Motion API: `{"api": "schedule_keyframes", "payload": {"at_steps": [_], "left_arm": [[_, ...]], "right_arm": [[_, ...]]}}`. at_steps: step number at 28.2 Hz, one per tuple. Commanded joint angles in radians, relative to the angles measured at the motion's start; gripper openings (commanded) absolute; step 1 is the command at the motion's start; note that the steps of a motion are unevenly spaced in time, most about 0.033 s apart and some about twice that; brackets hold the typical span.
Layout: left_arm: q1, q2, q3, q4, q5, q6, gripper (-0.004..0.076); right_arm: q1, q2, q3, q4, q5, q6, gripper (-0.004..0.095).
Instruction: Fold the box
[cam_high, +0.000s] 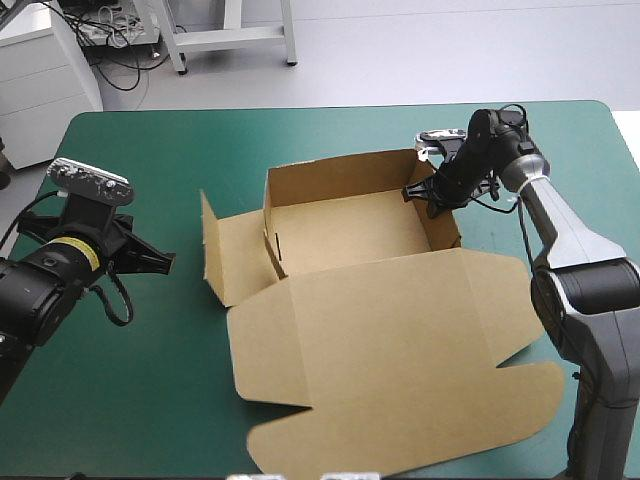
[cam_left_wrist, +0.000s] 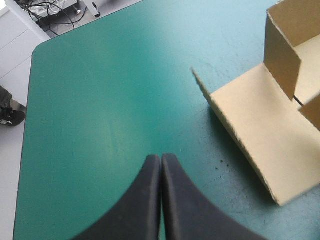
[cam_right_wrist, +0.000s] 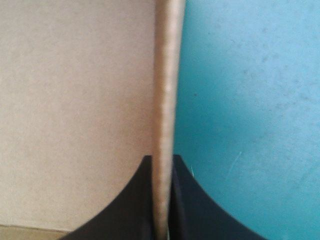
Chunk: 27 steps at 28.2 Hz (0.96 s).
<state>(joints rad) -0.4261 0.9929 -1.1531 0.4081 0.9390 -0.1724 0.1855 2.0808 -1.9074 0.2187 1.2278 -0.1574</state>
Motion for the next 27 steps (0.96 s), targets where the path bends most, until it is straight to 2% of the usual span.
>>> {"api": "schedule_keyframes", "payload": {"at_steps": [1,9,17,27], "left_arm": [[0.004,-0.01,-0.024,0.015,-0.063,-0.01,-0.0009],[0.004,-0.01,-0.024,0.017,-0.046,-0.037,-0.0009],[0.004,-0.01,-0.024,0.021,-0.052,-0.041,-0.0009],[0.004,-0.008,-0.024,0.002,-0.059,-0.058,-0.0008]], "right_arm": [[-0.002,-0.059,-0.033,0.019,0.018,-0.018,-0.0023],[-0.024,-0.143,-0.035,0.001,0.019,-0.074,-0.0022],[-0.165,-0.346,-0.016,0.15,0.019,-0.164,-0.0023],[-0.309,-0.58,0.085,0.263,0.019,-0.275,-0.0023]]}}
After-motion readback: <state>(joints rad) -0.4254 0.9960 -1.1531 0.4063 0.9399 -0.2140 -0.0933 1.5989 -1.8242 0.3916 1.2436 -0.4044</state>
